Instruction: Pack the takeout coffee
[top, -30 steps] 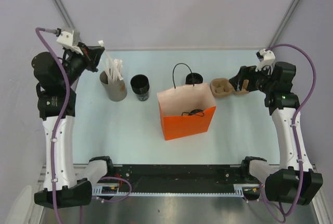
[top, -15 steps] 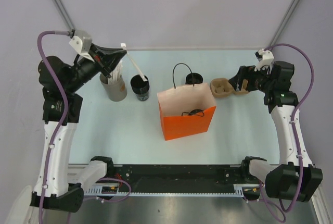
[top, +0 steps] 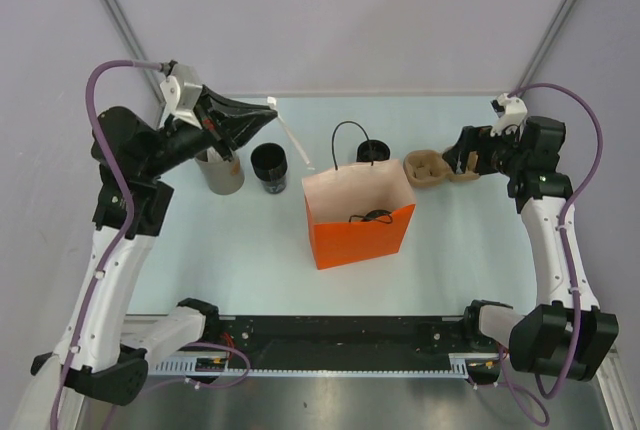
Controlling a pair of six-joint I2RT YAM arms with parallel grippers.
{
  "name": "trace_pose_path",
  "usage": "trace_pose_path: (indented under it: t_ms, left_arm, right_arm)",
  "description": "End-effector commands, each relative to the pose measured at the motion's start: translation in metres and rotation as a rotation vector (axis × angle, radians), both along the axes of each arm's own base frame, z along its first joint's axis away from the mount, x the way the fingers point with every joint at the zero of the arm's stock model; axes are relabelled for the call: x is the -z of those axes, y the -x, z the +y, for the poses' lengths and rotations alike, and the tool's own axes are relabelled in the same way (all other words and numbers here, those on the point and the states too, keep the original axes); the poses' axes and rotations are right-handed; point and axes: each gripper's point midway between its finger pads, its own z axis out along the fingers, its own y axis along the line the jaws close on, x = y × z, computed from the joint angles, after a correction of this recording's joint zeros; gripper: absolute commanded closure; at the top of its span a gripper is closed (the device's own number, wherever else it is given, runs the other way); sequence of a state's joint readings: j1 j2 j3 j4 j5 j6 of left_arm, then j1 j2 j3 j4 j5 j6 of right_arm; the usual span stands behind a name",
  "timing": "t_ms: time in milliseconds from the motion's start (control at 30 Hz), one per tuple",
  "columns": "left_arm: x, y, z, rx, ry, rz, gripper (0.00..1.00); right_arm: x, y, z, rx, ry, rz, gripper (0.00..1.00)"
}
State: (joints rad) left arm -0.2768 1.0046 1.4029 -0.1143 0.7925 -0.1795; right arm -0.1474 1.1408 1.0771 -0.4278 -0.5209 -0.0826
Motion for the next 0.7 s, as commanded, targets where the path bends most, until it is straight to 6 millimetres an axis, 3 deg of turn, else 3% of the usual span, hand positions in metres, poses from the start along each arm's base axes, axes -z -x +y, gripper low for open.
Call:
trace_pose_path:
  t_ms: [0, 133, 333, 467, 667]
  left_arm:
    - [-0.013, 0.017, -0.015, 0.089, 0.028, -0.057, 1.0]
    - [-0.005, 0.024, -0.031, 0.139, 0.006, -0.069, 1.0]
    - [0.022, 0.035, -0.058, 0.218, -0.064, -0.122, 1.0]
    - [0.059, 0.029, -0.074, 0.24, -0.132, -0.151, 1.0]
    - [0.087, 0.02, -0.087, 0.259, -0.177, -0.216, 1.0]
  right_arm:
    - [-0.003, -0.006, -0.006, 0.006, 0.019, -0.029, 0.0]
    - [0.0, -0.007, -0.008, -0.004, 0.022, -0.026, 0.0]
    - [0.006, -0.007, -0.007, -0.028, 0.011, -0.008, 0.0]
    - [0.01, -0.006, -0.006, -0.054, 0.0, 0.003, 0.0]
    - [0.016, -0.001, 0.002, -0.125, -0.035, 0.028, 0.0]
